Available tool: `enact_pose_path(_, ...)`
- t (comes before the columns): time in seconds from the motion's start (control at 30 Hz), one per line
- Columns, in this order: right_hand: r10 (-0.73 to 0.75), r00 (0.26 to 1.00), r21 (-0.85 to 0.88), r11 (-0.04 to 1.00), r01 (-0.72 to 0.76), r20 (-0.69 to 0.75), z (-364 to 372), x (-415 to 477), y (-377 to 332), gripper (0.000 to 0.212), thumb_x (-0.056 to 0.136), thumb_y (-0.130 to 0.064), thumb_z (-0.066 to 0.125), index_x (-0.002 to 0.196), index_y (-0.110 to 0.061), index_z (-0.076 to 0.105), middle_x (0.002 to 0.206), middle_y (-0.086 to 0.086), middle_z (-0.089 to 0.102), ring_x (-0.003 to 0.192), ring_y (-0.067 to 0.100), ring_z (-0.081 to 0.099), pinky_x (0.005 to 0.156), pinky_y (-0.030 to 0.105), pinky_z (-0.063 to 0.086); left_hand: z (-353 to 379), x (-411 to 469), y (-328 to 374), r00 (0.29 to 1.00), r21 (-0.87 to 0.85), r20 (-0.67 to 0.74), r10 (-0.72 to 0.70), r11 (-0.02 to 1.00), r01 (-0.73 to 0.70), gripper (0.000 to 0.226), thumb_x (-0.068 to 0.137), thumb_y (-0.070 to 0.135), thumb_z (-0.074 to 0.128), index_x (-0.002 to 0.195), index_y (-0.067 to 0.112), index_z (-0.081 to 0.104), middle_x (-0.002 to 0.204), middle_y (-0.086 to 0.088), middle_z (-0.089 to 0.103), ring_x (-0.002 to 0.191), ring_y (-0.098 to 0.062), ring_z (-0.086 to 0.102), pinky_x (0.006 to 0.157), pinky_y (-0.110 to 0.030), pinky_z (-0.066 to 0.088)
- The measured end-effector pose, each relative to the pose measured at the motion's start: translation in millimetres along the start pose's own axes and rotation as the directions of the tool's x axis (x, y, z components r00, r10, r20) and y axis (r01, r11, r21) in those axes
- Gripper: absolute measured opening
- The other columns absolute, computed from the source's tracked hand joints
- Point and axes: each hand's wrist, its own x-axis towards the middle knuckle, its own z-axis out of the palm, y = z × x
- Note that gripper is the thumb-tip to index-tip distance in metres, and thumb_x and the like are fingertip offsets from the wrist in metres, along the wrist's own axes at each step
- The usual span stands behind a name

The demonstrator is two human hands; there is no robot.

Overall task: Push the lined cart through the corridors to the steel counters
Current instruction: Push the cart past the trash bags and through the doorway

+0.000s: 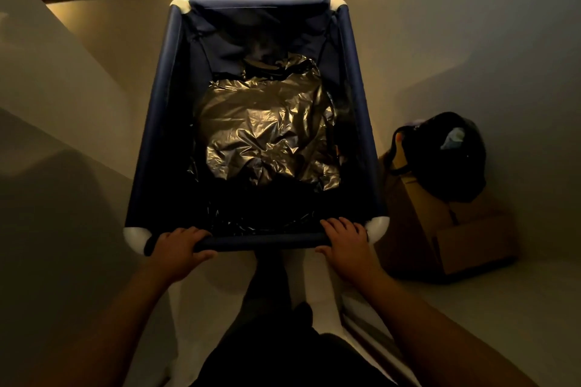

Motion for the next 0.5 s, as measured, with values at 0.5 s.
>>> enact_pose_path(0.5, 0.002, 0.996, -0.081, 0.997, 0.005, 0.084, -93.1, 163.1, 17.4, 0.068, 0.098, -0.064, 0.042, 0.156, -0.029, 0.033, 0.158, -0.003, 0.038, 0.147, 0.022, 0.031, 0.121, 0.044, 0.020, -77.1, 126.7, -3.2, 0.986, -0.109, -0.165, 0.003, 0.994, -0.021, 0.075, 0.074, 0.086, 0.027, 0.127, 0.043, 0.058, 0.120, 0.016, 0.066, 0.113, -0.017, 0.060, 0.093, -0.043, 0.039)
